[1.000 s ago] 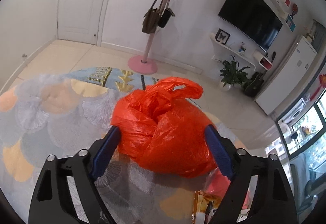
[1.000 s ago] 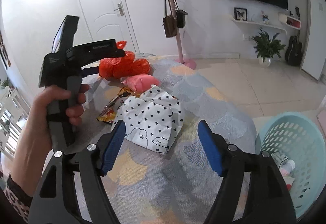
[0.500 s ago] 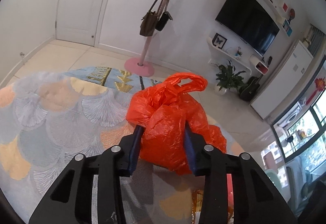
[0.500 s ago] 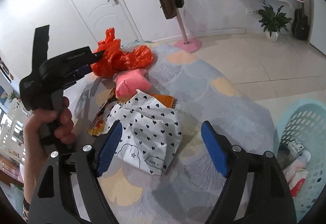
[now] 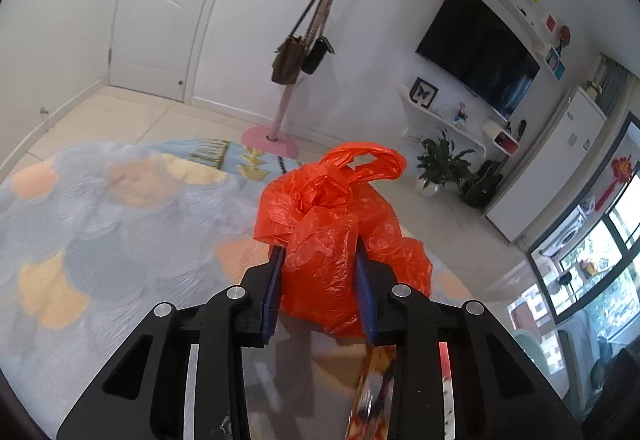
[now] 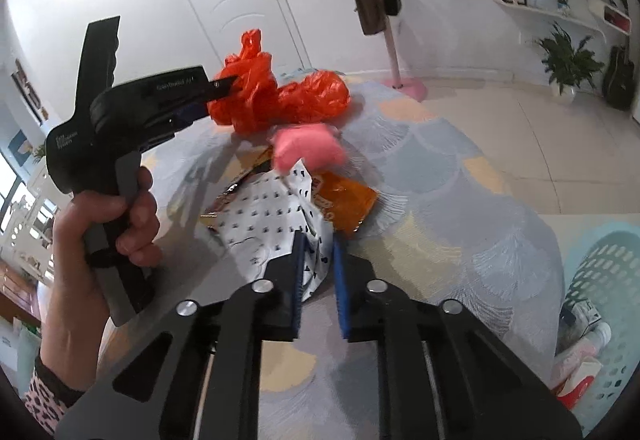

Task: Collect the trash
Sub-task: 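Grasp the red plastic bag with the left tool while the right tool grasps the white heart-print bag, then carry the red bag and heart-print bag over the basket and open both tools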

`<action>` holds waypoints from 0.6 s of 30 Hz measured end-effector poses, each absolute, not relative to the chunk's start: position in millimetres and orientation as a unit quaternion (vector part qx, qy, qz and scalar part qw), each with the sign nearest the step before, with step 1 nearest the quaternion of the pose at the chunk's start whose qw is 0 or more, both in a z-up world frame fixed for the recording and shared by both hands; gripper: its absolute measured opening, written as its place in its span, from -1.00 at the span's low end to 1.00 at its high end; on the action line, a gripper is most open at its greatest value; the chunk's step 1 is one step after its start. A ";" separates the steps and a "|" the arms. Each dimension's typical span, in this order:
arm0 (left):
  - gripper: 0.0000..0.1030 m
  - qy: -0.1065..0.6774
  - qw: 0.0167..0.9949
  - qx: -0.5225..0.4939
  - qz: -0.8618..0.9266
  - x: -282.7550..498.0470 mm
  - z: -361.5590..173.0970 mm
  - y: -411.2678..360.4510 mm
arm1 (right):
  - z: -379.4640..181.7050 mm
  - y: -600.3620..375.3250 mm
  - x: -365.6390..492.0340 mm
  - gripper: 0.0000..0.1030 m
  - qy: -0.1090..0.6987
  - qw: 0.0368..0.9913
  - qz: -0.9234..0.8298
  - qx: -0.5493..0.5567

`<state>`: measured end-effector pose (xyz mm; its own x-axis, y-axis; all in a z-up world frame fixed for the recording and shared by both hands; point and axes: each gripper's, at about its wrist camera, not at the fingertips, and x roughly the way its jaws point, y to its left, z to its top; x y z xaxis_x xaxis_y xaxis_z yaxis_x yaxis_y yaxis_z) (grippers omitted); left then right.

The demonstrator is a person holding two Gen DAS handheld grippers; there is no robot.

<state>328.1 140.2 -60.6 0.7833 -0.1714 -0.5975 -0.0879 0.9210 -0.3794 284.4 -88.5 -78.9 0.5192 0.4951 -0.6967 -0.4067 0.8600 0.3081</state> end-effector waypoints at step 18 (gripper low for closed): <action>-0.41 0.259 0.946 -0.191 -0.041 220.5 8.2 124.4 | -70.5 -111.8 186.1 -0.75 0.418 0.872 0.256 0.026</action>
